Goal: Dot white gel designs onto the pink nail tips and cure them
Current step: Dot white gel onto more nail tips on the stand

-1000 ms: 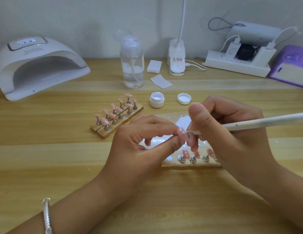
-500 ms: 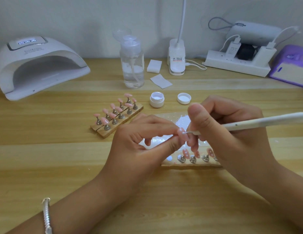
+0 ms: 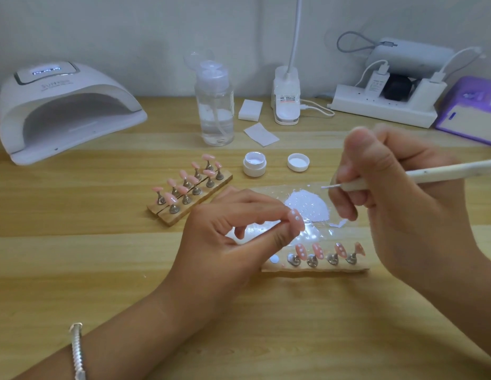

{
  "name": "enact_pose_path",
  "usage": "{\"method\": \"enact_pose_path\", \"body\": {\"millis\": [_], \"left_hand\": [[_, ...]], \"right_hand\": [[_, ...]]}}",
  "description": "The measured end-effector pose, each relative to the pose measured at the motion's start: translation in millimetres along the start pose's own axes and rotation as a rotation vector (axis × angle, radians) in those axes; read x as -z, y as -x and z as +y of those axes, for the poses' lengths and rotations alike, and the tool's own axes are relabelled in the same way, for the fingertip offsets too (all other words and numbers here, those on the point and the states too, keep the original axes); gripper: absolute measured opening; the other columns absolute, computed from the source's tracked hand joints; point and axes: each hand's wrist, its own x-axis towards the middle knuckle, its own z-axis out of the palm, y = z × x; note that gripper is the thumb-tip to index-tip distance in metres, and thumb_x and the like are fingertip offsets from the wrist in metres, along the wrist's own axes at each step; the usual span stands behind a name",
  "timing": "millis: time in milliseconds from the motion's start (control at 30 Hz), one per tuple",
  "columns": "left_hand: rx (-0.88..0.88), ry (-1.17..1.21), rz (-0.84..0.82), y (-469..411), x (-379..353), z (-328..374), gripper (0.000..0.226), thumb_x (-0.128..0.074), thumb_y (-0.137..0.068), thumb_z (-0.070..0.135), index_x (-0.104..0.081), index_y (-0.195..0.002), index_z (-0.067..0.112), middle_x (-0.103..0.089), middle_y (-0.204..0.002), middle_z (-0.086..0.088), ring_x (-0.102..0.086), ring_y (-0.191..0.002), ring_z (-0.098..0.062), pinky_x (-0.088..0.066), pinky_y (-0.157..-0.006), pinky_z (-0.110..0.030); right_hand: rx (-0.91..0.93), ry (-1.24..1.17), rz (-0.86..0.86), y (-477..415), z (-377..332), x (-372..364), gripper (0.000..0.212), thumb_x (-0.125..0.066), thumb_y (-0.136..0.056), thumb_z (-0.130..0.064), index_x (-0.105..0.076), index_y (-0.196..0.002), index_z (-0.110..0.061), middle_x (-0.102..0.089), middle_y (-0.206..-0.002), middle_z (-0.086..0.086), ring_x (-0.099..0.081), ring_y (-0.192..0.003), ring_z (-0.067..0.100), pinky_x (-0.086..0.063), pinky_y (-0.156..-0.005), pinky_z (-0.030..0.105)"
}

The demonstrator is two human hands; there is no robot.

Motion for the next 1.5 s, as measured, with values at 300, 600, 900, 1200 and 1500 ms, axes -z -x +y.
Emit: {"method": "enact_pose_path", "body": {"millis": [300,600,900,1200,1500], "left_hand": [[0.01,-0.02,0.027,0,1,-1,0.006,-0.076,-0.082,0.023,-0.076,-0.078,0.028,-0.072,-0.079,0.015,-0.056,-0.073,-0.009,-0.04,-0.062,-0.019],[0.021,0.032,0.052,1,1,-2,0.008,-0.074,-0.079,0.033,-0.079,-0.082,0.027,-0.073,-0.076,0.01,-0.053,-0.068,-0.01,-0.041,-0.059,-0.021],[0.051,0.05,0.048,1,2,-2,0.006,-0.076,-0.08,0.031,-0.079,-0.082,0.027,-0.07,-0.072,0.012,-0.053,-0.067,-0.006,-0.04,-0.06,-0.016],[0.109,0.037,0.054,1,1,-5,0.01,-0.075,-0.08,0.02,-0.077,-0.086,0.028,-0.074,-0.081,0.016,-0.06,-0.072,-0.007,-0.043,-0.059,-0.021],[0.102,0.031,0.054,0,1,-7,0.01,-0.074,-0.081,0.02,-0.076,-0.086,0.028,-0.074,-0.081,0.017,-0.058,-0.071,-0.005,-0.043,-0.058,-0.021]], "right_hand": [[-0.024,0.129,0.055,-18,9,22,0.032,-0.072,-0.085,-0.042,-0.061,-0.06,-0.024,-0.05,-0.05,-0.008,-0.045,-0.045,0.013,-0.04,-0.048,0.024],[-0.093,0.506,0.019,-10,45,38,0.047,-0.051,-0.098,-0.042,-0.068,-0.063,-0.015,-0.054,-0.047,-0.01,-0.05,-0.043,0.004,-0.035,-0.045,0.009],[-0.054,0.599,-0.032,-9,53,39,0.046,-0.053,-0.094,-0.042,-0.067,-0.06,-0.015,-0.056,-0.046,-0.014,-0.055,-0.045,0.006,-0.042,-0.047,0.017],[-0.079,0.601,-0.015,-10,55,41,0.043,-0.055,-0.094,-0.043,-0.068,-0.061,-0.019,-0.059,-0.048,-0.008,-0.058,-0.045,0.01,-0.047,-0.046,0.023],[-0.093,0.585,-0.015,-11,55,42,0.041,-0.055,-0.095,-0.04,-0.068,-0.062,-0.019,-0.06,-0.049,-0.006,-0.058,-0.046,0.009,-0.048,-0.047,0.024]]}}
